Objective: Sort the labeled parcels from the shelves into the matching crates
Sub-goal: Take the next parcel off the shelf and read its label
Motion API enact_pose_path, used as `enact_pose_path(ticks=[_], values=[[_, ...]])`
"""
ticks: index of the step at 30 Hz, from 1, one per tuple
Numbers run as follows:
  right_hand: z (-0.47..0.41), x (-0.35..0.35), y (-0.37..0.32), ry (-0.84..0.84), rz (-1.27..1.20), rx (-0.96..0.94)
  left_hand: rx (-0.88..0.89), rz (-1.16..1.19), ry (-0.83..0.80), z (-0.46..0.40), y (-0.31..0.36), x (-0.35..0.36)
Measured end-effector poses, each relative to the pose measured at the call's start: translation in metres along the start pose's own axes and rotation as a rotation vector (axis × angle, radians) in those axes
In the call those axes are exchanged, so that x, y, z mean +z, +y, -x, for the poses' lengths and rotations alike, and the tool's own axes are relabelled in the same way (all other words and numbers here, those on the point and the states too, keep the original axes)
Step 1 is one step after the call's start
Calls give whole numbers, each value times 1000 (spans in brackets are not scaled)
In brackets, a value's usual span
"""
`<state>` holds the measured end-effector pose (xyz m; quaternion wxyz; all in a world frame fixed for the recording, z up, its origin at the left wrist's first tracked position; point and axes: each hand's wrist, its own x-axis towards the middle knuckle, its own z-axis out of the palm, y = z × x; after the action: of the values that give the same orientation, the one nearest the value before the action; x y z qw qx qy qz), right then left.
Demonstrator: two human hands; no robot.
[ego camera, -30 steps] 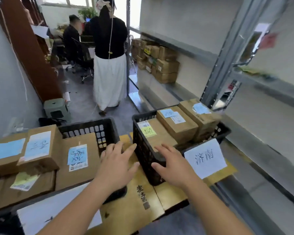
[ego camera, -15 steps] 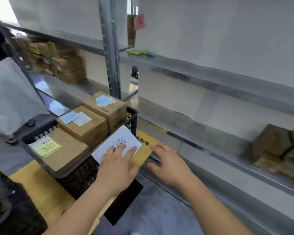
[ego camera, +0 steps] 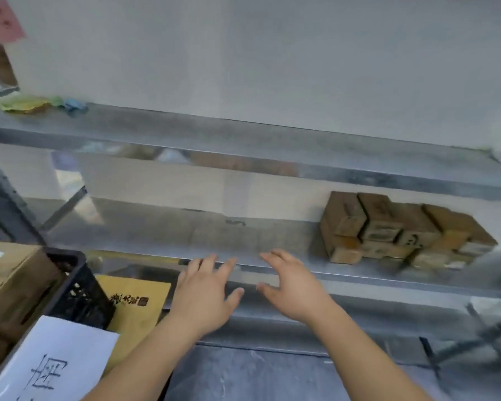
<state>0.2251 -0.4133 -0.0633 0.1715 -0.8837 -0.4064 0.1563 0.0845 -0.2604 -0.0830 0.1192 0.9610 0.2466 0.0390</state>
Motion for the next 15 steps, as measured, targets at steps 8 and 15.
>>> enact_pose_path(ticks=[8,15], values=[[-15,-42,79,94,-33,172,183,-4,-98,-95,70,20],[-51,-88,172,159,32,277,227,17,-218,-168,145,51]])
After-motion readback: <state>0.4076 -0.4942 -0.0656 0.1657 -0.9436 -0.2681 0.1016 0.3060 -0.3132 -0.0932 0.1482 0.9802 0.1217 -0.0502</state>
